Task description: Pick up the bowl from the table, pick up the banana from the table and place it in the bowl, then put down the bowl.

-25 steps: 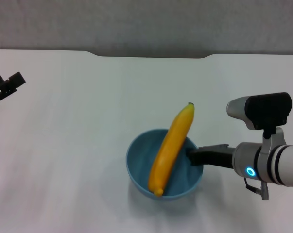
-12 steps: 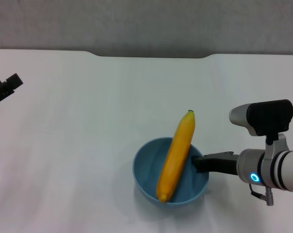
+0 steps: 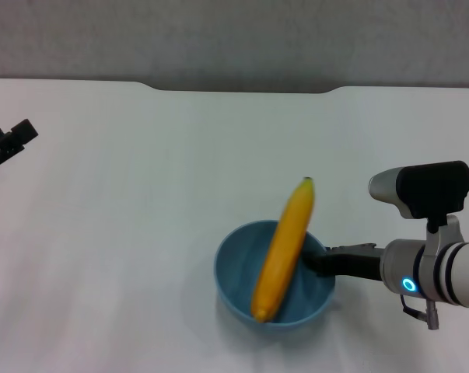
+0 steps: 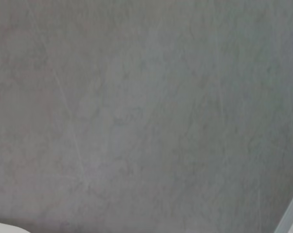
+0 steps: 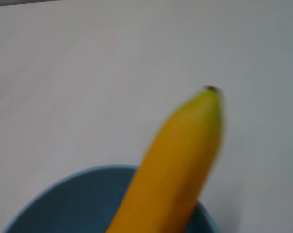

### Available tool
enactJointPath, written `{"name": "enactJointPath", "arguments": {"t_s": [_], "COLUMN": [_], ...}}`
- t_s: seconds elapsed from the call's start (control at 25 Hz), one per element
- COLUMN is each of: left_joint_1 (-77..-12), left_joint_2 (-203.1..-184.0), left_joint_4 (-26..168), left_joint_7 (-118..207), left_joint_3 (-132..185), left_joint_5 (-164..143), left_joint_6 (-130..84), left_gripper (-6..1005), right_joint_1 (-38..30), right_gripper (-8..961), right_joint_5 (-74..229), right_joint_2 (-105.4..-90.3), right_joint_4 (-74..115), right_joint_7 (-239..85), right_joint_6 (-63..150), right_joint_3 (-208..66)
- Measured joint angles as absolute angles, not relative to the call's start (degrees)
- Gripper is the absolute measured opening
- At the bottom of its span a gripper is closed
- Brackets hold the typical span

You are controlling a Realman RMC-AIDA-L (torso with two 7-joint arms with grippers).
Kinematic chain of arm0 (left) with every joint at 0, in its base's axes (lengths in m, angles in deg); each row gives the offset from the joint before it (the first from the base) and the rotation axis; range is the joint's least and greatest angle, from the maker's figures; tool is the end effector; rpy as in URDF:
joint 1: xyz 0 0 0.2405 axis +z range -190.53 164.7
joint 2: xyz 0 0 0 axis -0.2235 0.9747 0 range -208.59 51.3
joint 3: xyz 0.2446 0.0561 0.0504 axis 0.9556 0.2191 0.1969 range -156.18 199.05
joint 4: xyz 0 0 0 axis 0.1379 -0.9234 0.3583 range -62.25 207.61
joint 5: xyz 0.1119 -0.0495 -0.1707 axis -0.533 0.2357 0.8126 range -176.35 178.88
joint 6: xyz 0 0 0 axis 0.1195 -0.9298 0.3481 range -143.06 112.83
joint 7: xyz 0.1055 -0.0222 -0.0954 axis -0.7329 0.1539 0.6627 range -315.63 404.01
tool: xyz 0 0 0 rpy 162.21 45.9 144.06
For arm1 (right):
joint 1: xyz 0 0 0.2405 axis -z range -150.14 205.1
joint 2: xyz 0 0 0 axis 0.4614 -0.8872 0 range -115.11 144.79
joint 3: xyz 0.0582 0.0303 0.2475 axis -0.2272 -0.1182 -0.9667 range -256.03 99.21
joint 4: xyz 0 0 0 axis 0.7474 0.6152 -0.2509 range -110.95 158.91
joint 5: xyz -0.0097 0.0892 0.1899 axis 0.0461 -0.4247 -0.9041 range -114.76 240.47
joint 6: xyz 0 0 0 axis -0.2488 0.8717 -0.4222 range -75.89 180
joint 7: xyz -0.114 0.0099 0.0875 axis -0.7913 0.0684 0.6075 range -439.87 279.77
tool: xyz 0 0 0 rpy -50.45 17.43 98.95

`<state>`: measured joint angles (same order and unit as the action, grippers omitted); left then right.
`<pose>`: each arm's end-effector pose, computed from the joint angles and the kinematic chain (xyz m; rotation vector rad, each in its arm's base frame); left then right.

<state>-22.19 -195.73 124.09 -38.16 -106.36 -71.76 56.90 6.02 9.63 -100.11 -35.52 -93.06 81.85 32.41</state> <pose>-0.3107 0.3113 0.0959 -1.9295 -1.0207 -1.1212 0.2486 0.3439 -0.0894 -2.1959 1.2824 0.1232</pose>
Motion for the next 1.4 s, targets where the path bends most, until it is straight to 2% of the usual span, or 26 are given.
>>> {"name": "enactJointPath", "arguments": {"t_s": [0.2, 0.36, 0.6, 0.84, 0.88, 0.96, 1.2, 1.4], "left_joint_1": [-22.0, -21.9, -21.8, -20.4, -20.0, -20.0, -20.2, -21.3], "left_joint_2": [-195.71, -195.71, -195.71, -195.71, -195.71, -195.72, -195.86, -195.95], "left_joint_4": [124.1, 124.1, 124.1, 123.2, 122.0, 119.2, 112.0, 102.2], "left_joint_7": [-38.2, -38.2, -38.2, -41.7, -44.7, -49.6, -63.5, -75.5], "left_joint_3": [-106.4, -106.5, -106.7, -106.3, -106.1, -106.1, -106.0, -106.0], "left_joint_5": [-71.8, -71.8, -71.8, -68.8, -67.1, -65.0, -59.1, -51.8], "left_joint_6": [56.9, 57.0, 57.2, 57.8, 58.4, 60.0, 64.5, 65.3], "left_gripper": [906, 906, 906, 906, 906, 906, 906, 906], "right_joint_1": [6.8, 9.2, 15.6, 25.7, 28.5, 30.0, 31.9, 31.5], "right_gripper": [247, 425, 722, 879, 878, 878, 874, 872], "right_joint_5": [9.9, 11.6, 19.3, 27.4, 27.7, 27.5, 27.5, 27.7], "right_joint_2": [-100.12, -100.09, -100.04, -100.01, -99.99, -99.97, -99.91, -99.99], "right_joint_4": [-37.7, -42.5, -53.2, -64.1, -65.2, -64.5, -60.4, -47.6], "right_joint_7": [-93.1, -93.8, -94.6, -95.9, -97.2, -97.7, -97.9, -97.6], "right_joint_6": [81.7, 81.8, 82.2, 71.5, 64.6, 58.2, 48.2, 25.0], "right_joint_3": [32.1, 31.9, 31.7, 31.8, 31.9, 32.1, 32.3, 37.9]}}
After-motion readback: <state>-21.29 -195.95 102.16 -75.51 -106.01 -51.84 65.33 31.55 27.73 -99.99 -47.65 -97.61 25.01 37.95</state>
